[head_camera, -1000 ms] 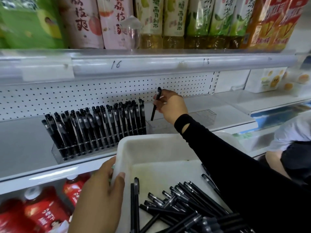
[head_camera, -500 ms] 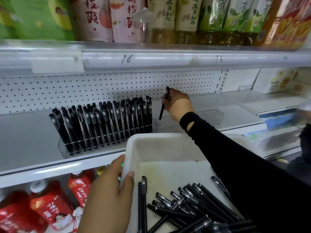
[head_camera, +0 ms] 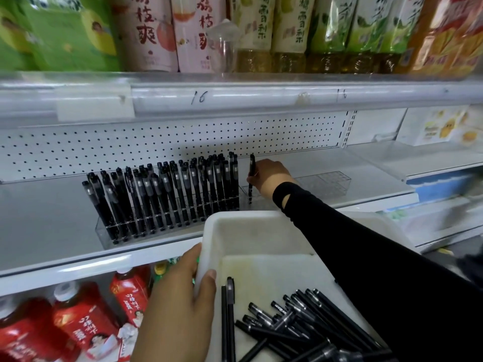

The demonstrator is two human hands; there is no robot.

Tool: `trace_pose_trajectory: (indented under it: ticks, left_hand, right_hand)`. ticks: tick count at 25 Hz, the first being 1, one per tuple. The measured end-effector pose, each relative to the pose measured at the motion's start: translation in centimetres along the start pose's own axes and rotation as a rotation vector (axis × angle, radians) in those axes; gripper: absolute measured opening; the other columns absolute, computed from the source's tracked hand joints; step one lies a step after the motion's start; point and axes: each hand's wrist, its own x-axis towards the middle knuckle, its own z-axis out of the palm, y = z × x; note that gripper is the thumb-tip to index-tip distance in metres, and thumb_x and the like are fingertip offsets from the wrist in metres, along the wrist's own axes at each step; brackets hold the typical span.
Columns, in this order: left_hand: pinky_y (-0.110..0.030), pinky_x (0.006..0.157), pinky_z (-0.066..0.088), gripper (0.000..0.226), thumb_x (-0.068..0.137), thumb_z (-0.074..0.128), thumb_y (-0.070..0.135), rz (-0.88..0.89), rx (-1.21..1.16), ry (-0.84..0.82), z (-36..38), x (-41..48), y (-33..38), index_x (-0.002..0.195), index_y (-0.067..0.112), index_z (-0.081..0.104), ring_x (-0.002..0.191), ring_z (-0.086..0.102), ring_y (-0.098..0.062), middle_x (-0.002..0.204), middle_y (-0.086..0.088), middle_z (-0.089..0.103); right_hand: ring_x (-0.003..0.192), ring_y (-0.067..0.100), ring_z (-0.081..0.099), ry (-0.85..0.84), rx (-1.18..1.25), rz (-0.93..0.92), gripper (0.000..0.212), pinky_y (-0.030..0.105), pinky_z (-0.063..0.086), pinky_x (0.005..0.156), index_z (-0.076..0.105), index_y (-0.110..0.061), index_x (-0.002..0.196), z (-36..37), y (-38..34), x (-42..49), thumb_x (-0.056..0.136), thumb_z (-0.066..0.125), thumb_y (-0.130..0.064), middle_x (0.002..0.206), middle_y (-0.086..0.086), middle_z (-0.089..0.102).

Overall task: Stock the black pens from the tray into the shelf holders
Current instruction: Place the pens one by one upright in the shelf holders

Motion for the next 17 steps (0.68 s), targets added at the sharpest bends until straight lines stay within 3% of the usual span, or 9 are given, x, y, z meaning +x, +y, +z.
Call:
trace_pose_trajectory:
  ticks: [3, 6, 8, 10, 13, 15, 17]
  left_hand:
    - [-0.012, 0.063, 0.042, 0.042, 0.095, 0.058, 0.021, 0.002, 0.01, 0.005, -0.2, 0.0, -0.1, 0.113, 0.057, 0.046, 0.079, 0.065, -0.001, 0.084, 0.028, 0.063]
    - [-0.012, 0.063, 0.041, 0.041, 0.096, 0.057, 0.022, -0.005, 0.024, 0.001, -0.4, 0.1, -0.2, 0.111, 0.058, 0.045, 0.082, 0.065, -0.003, 0.085, 0.026, 0.062]
    - [-0.01, 0.064, 0.039, 0.04, 0.096, 0.056, 0.023, -0.006, 0.024, -0.014, -0.4, 0.0, 0.0, 0.113, 0.058, 0.045, 0.083, 0.063, 0.001, 0.087, 0.026, 0.062]
    - [-0.01, 0.065, 0.039, 0.041, 0.096, 0.055, 0.024, -0.001, 0.026, -0.022, -0.3, 0.0, 0.1, 0.11, 0.061, 0.045, 0.081, 0.063, 0.002, 0.085, 0.025, 0.064]
    - [-0.014, 0.066, 0.042, 0.039, 0.096, 0.054, 0.025, 0.007, 0.037, -0.029, -0.2, 0.0, 0.1, 0.111, 0.06, 0.048, 0.081, 0.064, 0.002, 0.086, 0.031, 0.065]
    - [-0.019, 0.068, 0.047, 0.038, 0.096, 0.055, 0.026, 0.007, 0.026, -0.029, 0.0, -0.2, 0.1, 0.117, 0.057, 0.05, 0.083, 0.066, -0.001, 0.087, 0.031, 0.064]
    - [-0.02, 0.067, 0.046, 0.038, 0.096, 0.055, 0.025, 0.015, 0.019, -0.02, 0.0, -0.3, 0.0, 0.118, 0.056, 0.05, 0.082, 0.066, -0.003, 0.085, 0.032, 0.064]
  right_hand:
    - [0.115, 0.027, 0.059, 0.049, 0.078, 0.002, 0.039, 0.031, 0.048, 0.091, 0.061, -0.012, 0.127, -1.7, 0.7, -2.3, 0.096, 0.063, -0.035, 0.129, 0.007, 0.062]
    - [0.086, 0.016, 0.067, 0.131, 0.21, -0.136, 0.013, 0.03, 0.055, 0.084, 0.073, -0.017, 0.1, -4.3, 1.9, -7.2, 0.094, 0.065, -0.027, 0.099, 0.002, 0.074]
    - [0.066, 0.013, 0.068, 0.099, 0.24, -0.209, 0.019, 0.029, 0.057, 0.071, 0.072, -0.019, 0.079, -6.1, 2.7, -11.1, 0.093, 0.066, -0.03, 0.072, -0.002, 0.073]
    - [0.057, 0.011, 0.068, -0.173, 0.24, -0.23, 0.027, 0.027, 0.057, 0.059, 0.071, -0.016, 0.074, -7.3, 3.3, -14.4, 0.093, 0.067, -0.035, 0.065, -0.002, 0.073]
    - [0.053, 0.006, 0.064, -0.622, -0.085, -0.179, 0.024, 0.02, 0.05, 0.054, 0.076, -0.014, 0.084, -5.7, 3.8, -17.2, 0.089, 0.07, -0.037, 0.07, -0.003, 0.075]
    - [0.054, 0.009, 0.062, -0.729, -0.321, -0.166, 0.027, 0.02, 0.051, 0.056, 0.078, -0.011, 0.085, -4.1, 4.0, -17.7, 0.087, 0.071, -0.037, 0.069, 0.0, 0.074]
    - [0.051, 0.013, 0.06, -0.746, -0.44, -0.156, 0.032, 0.023, 0.054, 0.063, 0.073, -0.008, 0.072, -3.1, 4.0, -17.4, 0.086, 0.074, -0.037, 0.053, -0.001, 0.065]
